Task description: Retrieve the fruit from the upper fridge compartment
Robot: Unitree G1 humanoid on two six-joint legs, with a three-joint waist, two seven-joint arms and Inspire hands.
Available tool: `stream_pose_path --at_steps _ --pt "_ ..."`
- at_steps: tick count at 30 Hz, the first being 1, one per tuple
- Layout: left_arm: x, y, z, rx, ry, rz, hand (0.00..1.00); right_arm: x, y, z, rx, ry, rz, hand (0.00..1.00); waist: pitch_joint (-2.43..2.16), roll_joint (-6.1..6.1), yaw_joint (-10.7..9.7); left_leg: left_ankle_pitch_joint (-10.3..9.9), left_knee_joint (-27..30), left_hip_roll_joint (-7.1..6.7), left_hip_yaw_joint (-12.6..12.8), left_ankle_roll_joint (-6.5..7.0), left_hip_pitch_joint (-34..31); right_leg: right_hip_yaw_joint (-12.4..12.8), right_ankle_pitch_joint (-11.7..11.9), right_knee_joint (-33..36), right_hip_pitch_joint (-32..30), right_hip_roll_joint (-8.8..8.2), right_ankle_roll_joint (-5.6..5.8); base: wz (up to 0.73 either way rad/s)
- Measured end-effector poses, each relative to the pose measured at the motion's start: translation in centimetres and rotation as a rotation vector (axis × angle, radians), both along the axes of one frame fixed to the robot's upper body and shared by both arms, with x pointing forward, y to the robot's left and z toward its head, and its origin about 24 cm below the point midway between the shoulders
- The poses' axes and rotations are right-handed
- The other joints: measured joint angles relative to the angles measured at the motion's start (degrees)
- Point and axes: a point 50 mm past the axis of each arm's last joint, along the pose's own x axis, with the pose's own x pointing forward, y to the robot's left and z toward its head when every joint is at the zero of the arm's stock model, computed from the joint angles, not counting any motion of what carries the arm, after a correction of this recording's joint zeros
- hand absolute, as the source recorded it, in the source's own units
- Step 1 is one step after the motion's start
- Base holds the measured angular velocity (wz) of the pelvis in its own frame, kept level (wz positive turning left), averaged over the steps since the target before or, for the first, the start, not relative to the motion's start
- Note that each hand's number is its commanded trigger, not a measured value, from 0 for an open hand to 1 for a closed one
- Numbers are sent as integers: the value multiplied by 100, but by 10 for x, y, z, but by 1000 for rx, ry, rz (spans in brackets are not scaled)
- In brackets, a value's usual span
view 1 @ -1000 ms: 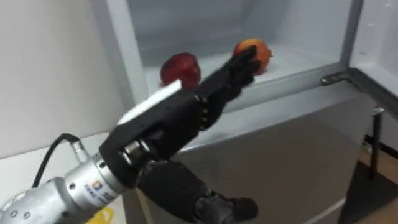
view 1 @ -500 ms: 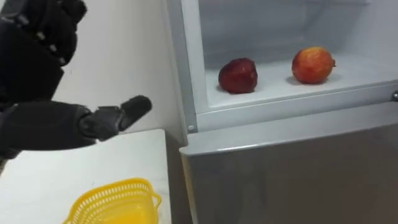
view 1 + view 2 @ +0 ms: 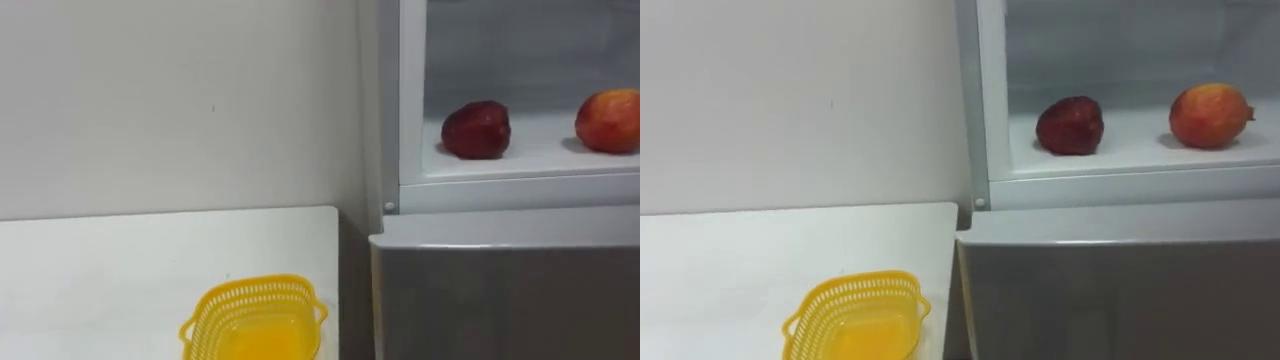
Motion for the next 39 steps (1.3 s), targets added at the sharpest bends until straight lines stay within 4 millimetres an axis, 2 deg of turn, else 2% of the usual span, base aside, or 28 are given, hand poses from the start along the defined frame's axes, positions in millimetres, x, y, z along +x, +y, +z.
stream_pose_path --at_steps 3,4,10,12,13,15,18,22,24,28,30,32,34,36,39 --pt "-18 9 -29 -102 74 138 0 -1 2 -1 7 4 -5 0 4 -20 2 0 2 -19 -91 0 -1 -7 -14 -10 27 -6 10 10" --pt "-21 11 -34 -113 84 162 0 -1 2 -1 8 4 -5 0 0 -32 8 0 0 -24 -95 1 0 -10 -19 0 28 -12 10 6" --pt "-48 30 -89 -303 205 377 0 1 2 -1 17 -1 -1 0 -38 -103 41 1 0 -57 -92 3 -55 -125 -47 22 8 -82 29 3" --pt "-65 32 -129 -408 327 464 0 2 3 -1 26 -3 3 0 -59 -109 22 1 -2 -61 -90 3 -33 -108 -47 20 17 -84 32 0" --pt "-70 29 -138 -435 357 476 0 2 4 -1 27 -3 3 0 -59 -125 29 1 -6 -62 -90 3 -24 -104 -47 18 23 -82 32 -4" --pt "-82 14 -177 -563 471 501 0 2 5 -1 29 -2 2 0 -48 -182 71 1 -19 -62 -94 3 9 -120 -47 0 70 -81 33 2" --pt "-97 -1 -220 -732 599 521 0 1 6 -2 40 3 -3 0 -40 -248 27 -1 -18 -67 -162 5 32 -156 -66 -42 152 -79 42 13" --pt "-119 -18 -255 -873 734 551 0 2 6 -2 52 0 -5 0 -42 -274 -2 -1 -19 -58 -158 5 41 -158 -61 -68 174 -65 36 4" --pt "-140 -34 -278 -941 889 538 0 3 7 -2 56 2 -7 0 -42 -269 -27 -1 -23 -55 -136 4 53 -149 -60 -69 176 -66 36 -2" --pt "-172 -60 -303 -1047 1100 515 0 6 7 -3 52 -9 -15 0 -37 -280 -56 -1 -68 -42 -27 4 149 -19 -59 -72 202 -43 36 -15" --pt "-182 -72 -311 -1054 1245 442 0 9 6 -2 39 -19 -17 0 -32 -297 -163 -1 -122 -38 14 4 207 -9 -66 -88 246 -41 45 -2" --pt "-180 -80 -315 -1003 1371 328 0 17 5 -3 28 -44 -26 0 -16 -310 -240 -1 -139 -36 29 4 218 -7 -65 -86 248 -39 46 0" --pt "-168 -87 -319 -927 1472 178 0 26 4 -3 15 -75 -29 0 -11 -327 -341 -1 -134 -39 71 4 217 -30 -66 -87 269 -51 53 7" --pt "-142 -97 -324 -835 1543 8 0 45 6 -3 -5 -152 -59 0 11 -361 -525 2 -130 -26 175 7 169 -11 -70 -80 224 -43 61 3" --pt "-109 -106 -327 -741 1571 -166 0 70 8 0 -49 -284 -68 0 27 -375 -620 6 -141 8 403 13 137 164 -32 -80 119 13 54 -27"
